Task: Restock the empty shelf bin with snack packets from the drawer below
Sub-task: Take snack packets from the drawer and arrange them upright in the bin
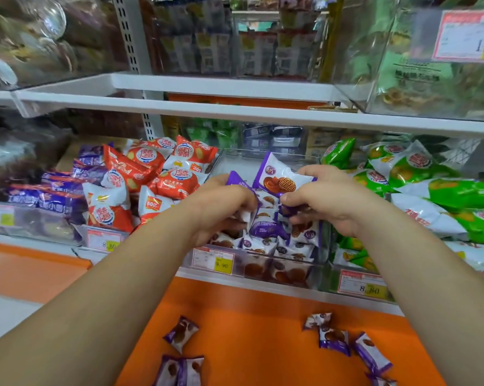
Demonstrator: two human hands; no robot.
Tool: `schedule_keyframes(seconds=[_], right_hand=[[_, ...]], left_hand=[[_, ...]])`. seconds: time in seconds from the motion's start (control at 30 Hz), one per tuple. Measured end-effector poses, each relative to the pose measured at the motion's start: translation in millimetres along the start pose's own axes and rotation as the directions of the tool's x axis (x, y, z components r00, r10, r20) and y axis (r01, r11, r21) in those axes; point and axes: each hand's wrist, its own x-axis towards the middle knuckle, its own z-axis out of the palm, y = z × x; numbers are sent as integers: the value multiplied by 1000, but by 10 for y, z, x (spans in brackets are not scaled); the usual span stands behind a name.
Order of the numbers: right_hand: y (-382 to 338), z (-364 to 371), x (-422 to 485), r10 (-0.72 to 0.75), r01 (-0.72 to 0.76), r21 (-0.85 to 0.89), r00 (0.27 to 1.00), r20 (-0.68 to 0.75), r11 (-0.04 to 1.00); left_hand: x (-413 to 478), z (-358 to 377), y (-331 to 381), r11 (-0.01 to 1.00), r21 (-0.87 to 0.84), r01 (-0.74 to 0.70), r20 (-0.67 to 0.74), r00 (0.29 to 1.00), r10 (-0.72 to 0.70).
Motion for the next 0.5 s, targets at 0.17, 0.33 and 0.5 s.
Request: schedule_keyframes(seconds=[0.17,0.33,0.5], right_hand=[[-14,89,30,7,4,171,998,-64,985],[9,-57,45,-1,22,146,990,-140,989],[66,-27,35,-18,18,-22,1000,1,1000]], left_hand=[[-89,82,-87,983,176,-56,10,998,55],[37,188,-146,991,131,-31,13,999,29],[7,-59,47,956,208,-205,-135,962,236]])
